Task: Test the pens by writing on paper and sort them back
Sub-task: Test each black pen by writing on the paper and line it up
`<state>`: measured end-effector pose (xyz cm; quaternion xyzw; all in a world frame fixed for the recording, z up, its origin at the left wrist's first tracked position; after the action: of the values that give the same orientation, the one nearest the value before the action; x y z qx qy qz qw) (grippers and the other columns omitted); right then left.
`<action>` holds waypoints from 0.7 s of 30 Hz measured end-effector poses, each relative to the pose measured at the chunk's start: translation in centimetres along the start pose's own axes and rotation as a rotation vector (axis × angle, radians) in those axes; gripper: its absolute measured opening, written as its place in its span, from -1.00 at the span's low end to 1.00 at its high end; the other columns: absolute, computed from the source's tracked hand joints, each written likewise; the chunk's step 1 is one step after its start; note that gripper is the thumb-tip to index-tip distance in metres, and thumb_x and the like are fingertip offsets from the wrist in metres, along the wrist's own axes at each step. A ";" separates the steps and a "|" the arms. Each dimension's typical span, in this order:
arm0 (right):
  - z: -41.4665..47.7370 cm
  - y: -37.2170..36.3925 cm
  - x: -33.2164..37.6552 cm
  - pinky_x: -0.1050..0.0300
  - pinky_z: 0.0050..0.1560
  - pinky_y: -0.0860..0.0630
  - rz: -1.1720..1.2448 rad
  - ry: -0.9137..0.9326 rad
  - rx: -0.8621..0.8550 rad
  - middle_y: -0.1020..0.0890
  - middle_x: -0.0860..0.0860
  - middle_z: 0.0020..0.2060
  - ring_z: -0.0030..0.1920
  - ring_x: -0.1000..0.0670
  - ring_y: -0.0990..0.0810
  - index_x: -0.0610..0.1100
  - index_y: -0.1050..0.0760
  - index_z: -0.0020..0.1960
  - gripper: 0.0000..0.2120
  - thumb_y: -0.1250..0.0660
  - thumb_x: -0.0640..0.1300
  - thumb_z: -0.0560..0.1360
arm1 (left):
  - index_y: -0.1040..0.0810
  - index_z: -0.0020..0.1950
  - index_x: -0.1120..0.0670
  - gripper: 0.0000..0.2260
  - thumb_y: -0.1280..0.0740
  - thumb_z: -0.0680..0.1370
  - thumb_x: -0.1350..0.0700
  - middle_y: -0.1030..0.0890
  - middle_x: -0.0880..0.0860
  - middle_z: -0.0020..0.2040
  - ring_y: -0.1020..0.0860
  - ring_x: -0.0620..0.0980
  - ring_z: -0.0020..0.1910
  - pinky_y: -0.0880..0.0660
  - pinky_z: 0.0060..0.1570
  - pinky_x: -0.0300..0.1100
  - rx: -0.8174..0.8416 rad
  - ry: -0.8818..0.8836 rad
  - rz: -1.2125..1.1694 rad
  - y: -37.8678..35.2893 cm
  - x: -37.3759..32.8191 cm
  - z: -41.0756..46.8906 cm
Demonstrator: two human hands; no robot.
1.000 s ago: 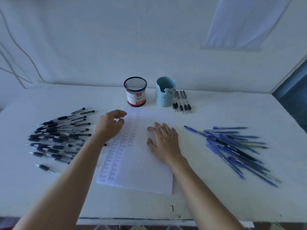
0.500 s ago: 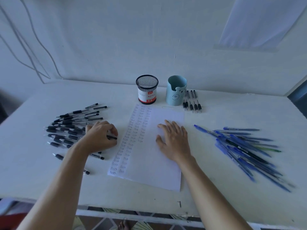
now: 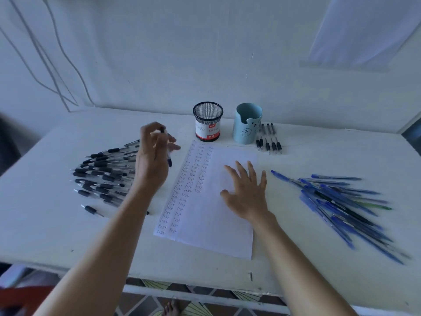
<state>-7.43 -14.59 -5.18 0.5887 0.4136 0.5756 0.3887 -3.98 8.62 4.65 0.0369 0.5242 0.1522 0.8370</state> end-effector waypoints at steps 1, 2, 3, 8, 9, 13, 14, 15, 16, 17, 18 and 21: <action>0.1 -0.1 0.0 -0.26 0.50 0.35 0.010 0.001 0.016 0.03 0.09 0.61 0.58 0.00 0.27 0.17 -0.09 0.56 -0.27 -0.02 0.16 0.38 | -0.37 0.14 -0.18 -0.85 -0.10 0.72 0.08 -0.53 -0.06 -0.18 -0.55 -0.03 -0.30 -0.56 -0.23 -0.03 -0.014 0.054 -0.148 -0.6 -0.2 0.0; 0.2 0.0 -0.1 -0.25 0.51 0.33 0.033 0.001 0.028 0.04 0.09 0.61 0.58 0.01 0.27 0.18 -0.09 0.56 -0.26 -0.03 0.16 0.37 | -0.39 0.13 -0.17 -0.85 -0.09 0.72 0.07 -0.45 -0.02 -0.25 -0.43 -0.05 -0.38 -0.49 -0.34 -0.09 -0.004 0.105 -0.265 -1.3 -0.3 -0.1; 0.3 0.0 -0.2 -0.23 0.51 0.30 0.062 0.000 0.036 0.04 0.09 0.61 0.58 0.01 0.28 0.19 -0.10 0.56 -0.26 -0.04 0.16 0.36 | -0.43 0.12 -0.13 -0.85 -0.09 0.73 0.04 -0.38 0.01 -0.30 -0.31 -0.08 -0.43 -0.35 -0.46 -0.17 0.022 0.156 -0.360 -2.2 -0.5 -0.2; 0.2 -0.1 -1.0 -0.20 0.51 0.32 -0.007 0.047 0.073 -0.01 0.10 0.61 0.59 0.02 0.21 0.21 -0.13 0.54 -0.30 -0.04 0.25 0.40 | -0.58 -0.27 0.11 -0.50 -0.08 0.69 -0.11 -0.26 0.02 -0.52 -0.07 -0.09 -0.55 0.03 -0.48 -0.19 0.076 0.433 -0.639 -5.3 0.6 -1.5; 0.1 -0.2 -1.0 -0.21 0.51 0.32 -0.019 0.053 0.080 0.00 0.10 0.61 0.60 0.02 0.19 0.21 -0.13 0.54 -0.31 -0.03 0.27 0.41 | -0.56 -0.36 0.11 -0.47 -0.08 0.68 -0.10 -0.25 0.02 -0.54 -0.06 -0.08 -0.56 0.04 -0.48 -0.18 0.079 0.486 -0.685 -5.7 0.6 -1.6; -0.1 -0.4 -1.0 -0.20 0.52 0.30 -0.052 0.061 0.078 0.03 0.10 0.61 0.60 0.01 0.19 0.23 -0.09 0.56 -0.32 0.02 0.32 0.45 | -0.55 -0.47 0.10 -0.47 -0.04 0.62 0.04 -0.28 0.01 -0.55 -0.06 -0.09 -0.58 0.05 -0.49 -0.22 0.056 0.603 -0.864 -6.3 0.9 -1.8; -0.2 -0.5 -1.0 -0.20 0.53 0.30 -0.065 0.062 0.073 0.04 0.09 0.61 0.60 0.01 0.20 0.23 -0.08 0.56 -0.33 0.02 0.33 0.47 | -0.60 -0.40 0.11 -0.49 -0.04 0.63 0.03 -0.32 0.01 -0.52 -0.06 -0.10 -0.58 0.03 -0.50 -0.24 0.048 0.598 -0.891 -6.3 1.1 -1.7; -0.2 -0.5 -1.0 -0.20 0.53 0.30 -0.076 0.063 0.071 0.06 0.09 0.62 0.60 0.00 0.21 0.23 -0.06 0.57 -0.35 0.00 0.34 0.50 | -0.64 -0.28 0.12 -0.52 -0.05 0.64 0.00 -0.39 0.02 -0.45 -0.08 -0.11 -0.58 0.01 -0.51 -0.24 0.037 0.586 -0.893 -6.2 1.3 -1.6; -0.2 -0.6 -1.0 -0.21 0.53 0.30 -0.084 0.064 0.071 0.08 0.08 0.62 0.60 -0.01 0.23 0.23 -0.04 0.58 -0.37 -0.01 0.33 0.54 | -0.67 -0.12 0.13 -0.56 -0.08 0.67 -0.04 -0.48 0.02 -0.34 -0.12 -0.11 -0.56 -0.02 -0.51 -0.24 0.020 0.572 -0.858 -6.0 1.8 -1.5; -0.2 -0.7 -1.0 -0.22 0.53 0.31 -0.096 0.065 0.073 0.09 0.07 0.62 0.59 -0.02 0.24 0.22 -0.02 0.58 -0.38 -0.02 0.33 0.57 | -0.65 0.03 0.13 -0.63 -0.12 0.69 -0.04 -0.55 0.01 -0.21 -0.17 -0.13 -0.55 -0.05 -0.51 -0.26 -0.003 0.560 -0.788 -5.8 2.3 -1.5; -0.2 -0.7 -0.9 -0.23 0.52 0.31 -0.115 0.067 0.076 0.11 0.06 0.62 0.59 -0.03 0.24 0.22 0.01 0.59 -0.38 -0.01 0.32 0.58 | -0.62 0.14 0.13 -0.73 -0.18 0.69 0.03 -0.59 0.01 -0.09 -0.23 -0.14 -0.55 -0.08 -0.52 -0.28 -0.027 0.551 -0.706 -5.7 2.8 -1.5; -0.2 -0.7 -0.7 -0.24 0.52 0.30 -0.165 0.070 0.085 0.13 0.03 0.62 0.60 -0.04 0.24 0.20 0.07 0.60 -0.38 0.04 0.33 0.59 | -0.59 0.17 0.16 -0.79 -0.18 0.67 0.29 -0.61 0.11 0.16 -0.55 -0.09 -0.42 -0.25 -0.52 -0.33 -0.073 0.579 -0.646 -5.6 4.3 -1.9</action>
<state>-7.65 -15.02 -6.07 0.5482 0.4980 0.5438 0.3946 -2.76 4.37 -1.18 -0.2028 0.7163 -0.0949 0.6609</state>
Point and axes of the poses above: each hand's wrist, its own z-axis towards the middle knuckle, its own y-axis out of the back of the hand, x = y × z, the point moved 7 cm from there along z, towards the middle knuckle
